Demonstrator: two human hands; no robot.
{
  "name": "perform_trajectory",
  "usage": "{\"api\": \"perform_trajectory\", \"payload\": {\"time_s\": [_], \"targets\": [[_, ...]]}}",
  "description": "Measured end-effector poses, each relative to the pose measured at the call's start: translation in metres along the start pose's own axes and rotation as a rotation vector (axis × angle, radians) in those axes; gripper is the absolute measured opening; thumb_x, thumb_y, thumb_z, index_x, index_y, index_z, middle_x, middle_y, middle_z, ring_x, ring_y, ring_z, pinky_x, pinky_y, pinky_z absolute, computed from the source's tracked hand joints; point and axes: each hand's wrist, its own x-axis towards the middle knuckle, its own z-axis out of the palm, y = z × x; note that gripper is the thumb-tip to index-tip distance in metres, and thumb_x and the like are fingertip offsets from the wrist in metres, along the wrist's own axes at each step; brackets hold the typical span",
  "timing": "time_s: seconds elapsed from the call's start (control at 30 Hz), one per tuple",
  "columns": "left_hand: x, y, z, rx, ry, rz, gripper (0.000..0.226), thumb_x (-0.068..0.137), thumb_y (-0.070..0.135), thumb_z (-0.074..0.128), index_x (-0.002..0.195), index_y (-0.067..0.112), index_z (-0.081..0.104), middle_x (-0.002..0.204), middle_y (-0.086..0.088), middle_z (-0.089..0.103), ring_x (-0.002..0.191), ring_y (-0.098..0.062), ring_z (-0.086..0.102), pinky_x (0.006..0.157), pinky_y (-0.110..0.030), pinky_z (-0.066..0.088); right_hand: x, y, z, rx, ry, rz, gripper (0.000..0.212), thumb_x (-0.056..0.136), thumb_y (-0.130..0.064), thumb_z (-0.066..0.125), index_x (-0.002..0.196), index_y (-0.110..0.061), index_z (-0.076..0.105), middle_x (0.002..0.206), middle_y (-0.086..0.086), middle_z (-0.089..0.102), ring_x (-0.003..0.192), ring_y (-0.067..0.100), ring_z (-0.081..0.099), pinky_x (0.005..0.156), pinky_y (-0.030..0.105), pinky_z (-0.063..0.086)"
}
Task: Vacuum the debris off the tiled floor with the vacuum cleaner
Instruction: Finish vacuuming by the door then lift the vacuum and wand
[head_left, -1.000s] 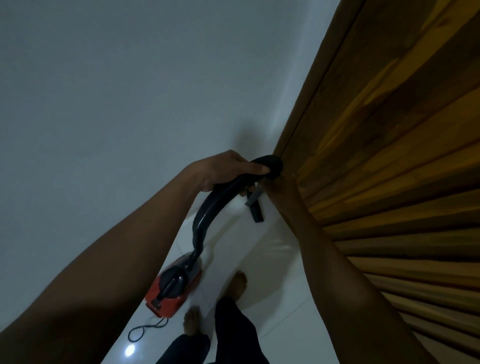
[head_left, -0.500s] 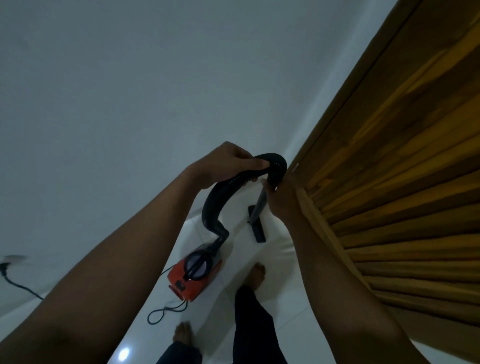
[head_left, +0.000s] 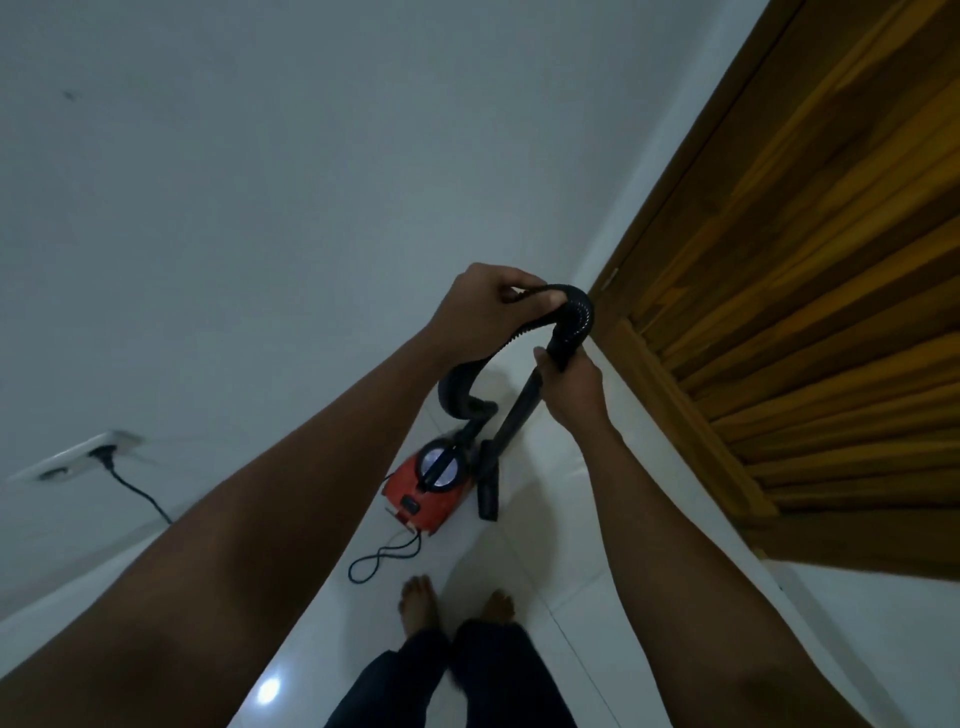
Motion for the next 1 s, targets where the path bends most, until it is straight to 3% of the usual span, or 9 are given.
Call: {"api": "perform_trajectory", "payload": {"time_s": [0.13, 0.27, 0.37, 0.5, 0.57, 0.67, 0.83, 1.0], "targets": [[-0.017, 0.001, 0.010, 0.028, 0.033, 0.066, 0.024, 0.091, 0.038, 0.067, 0.105, 0.021, 0.077, 0.092, 0.007, 0.076, 0.078, 0.002, 0.068, 0.073, -0.010, 0.051, -0.014, 0.022, 0.008, 0.083, 0.032, 0.000, 0.030, 0.093, -0.040, 0.060, 0.116, -0.021, 0.057, 0.093, -0.006, 0.063, 0.084, 0.013, 0.062, 0.076, 0.030, 0.051], [-0.022, 0.003, 0.024, 0.052, 0.076, 0.056, 0.030, 0.093, 0.039, 0.064, 0.111, 0.018, 0.075, 0.094, 0.008, 0.074, 0.077, 0.006, 0.064, 0.069, -0.004, 0.047, -0.017, 0.047, 0.023, 0.093, 0.042, 0.026, 0.038, 0.093, -0.033, 0.063, 0.126, -0.016, 0.053, 0.101, -0.004, 0.060, 0.092, 0.017, 0.062, 0.081, 0.033, 0.054], [-0.028, -0.009, 0.039, 0.049, 0.215, 0.120, 0.035, 0.092, 0.044, 0.064, 0.113, 0.018, 0.073, 0.091, 0.010, 0.073, 0.078, 0.002, 0.066, 0.073, -0.018, 0.055, -0.013, 0.067, 0.044, 0.123, 0.107, 0.016, 0.038, 0.091, -0.037, 0.062, 0.122, -0.016, 0.053, 0.098, -0.004, 0.061, 0.093, 0.018, 0.062, 0.082, 0.035, 0.055], [-0.046, -0.052, 0.060, 0.111, 0.490, 0.320, 0.050, 0.089, 0.051, 0.064, 0.117, 0.010, 0.066, 0.096, 0.002, 0.070, 0.084, -0.008, 0.065, 0.079, -0.031, 0.056, -0.003, 0.100, 0.074, 0.255, 0.185, 0.020, 0.037, 0.091, -0.027, 0.063, 0.125, -0.018, 0.052, 0.094, -0.009, 0.056, 0.086, 0.012, 0.057, 0.072, 0.023, 0.048], [-0.058, -0.088, 0.074, 0.119, 0.571, 0.339, 0.059, 0.086, 0.056, 0.063, 0.120, 0.008, 0.062, 0.103, 0.004, 0.065, 0.092, -0.015, 0.063, 0.084, -0.043, 0.054, 0.000, 0.122, 0.088, 0.263, 0.189, -0.010, 0.038, 0.091, -0.025, 0.063, 0.126, -0.017, 0.052, 0.097, -0.007, 0.057, 0.087, 0.009, 0.056, 0.071, 0.018, 0.047], [-0.080, -0.166, 0.102, 0.107, 0.620, 0.276, 0.071, 0.081, 0.063, 0.065, 0.126, 0.009, 0.055, 0.115, 0.004, 0.057, 0.107, -0.022, 0.057, 0.091, -0.053, 0.048, 0.012, 0.160, 0.114, 0.241, 0.184, -0.062, 0.035, 0.090, -0.025, 0.065, 0.122, -0.015, 0.055, 0.097, -0.005, 0.059, 0.091, 0.013, 0.061, 0.069, 0.016, 0.046], [-0.112, -0.316, 0.167, 0.212, 0.478, -0.047, 0.089, 0.072, 0.074, 0.066, 0.141, 0.022, 0.046, 0.139, 0.002, 0.053, 0.127, -0.016, 0.047, 0.104, -0.050, 0.043, 0.032, 0.220, 0.170, 0.220, 0.227, -0.129, 0.033, 0.089, -0.028, 0.068, 0.117, -0.014, 0.057, 0.104, 0.001, 0.066, 0.099, 0.019, 0.065, 0.081, 0.026, 0.052], [-0.132, -0.442, 0.238, 0.320, 0.384, -0.236, 0.081, 0.077, 0.064, 0.068, 0.142, 0.020, 0.046, 0.141, -0.004, 0.052, 0.131, -0.026, 0.045, 0.107, -0.050, 0.039, 0.044, 0.282, 0.234, 0.226, 0.224, -0.148, 0.033, 0.089, -0.028, 0.068, 0.119, -0.019, 0.057, 0.097, -0.007, 0.062, 0.091, 0.012, 0.063, 0.079, 0.028, 0.055]]}}
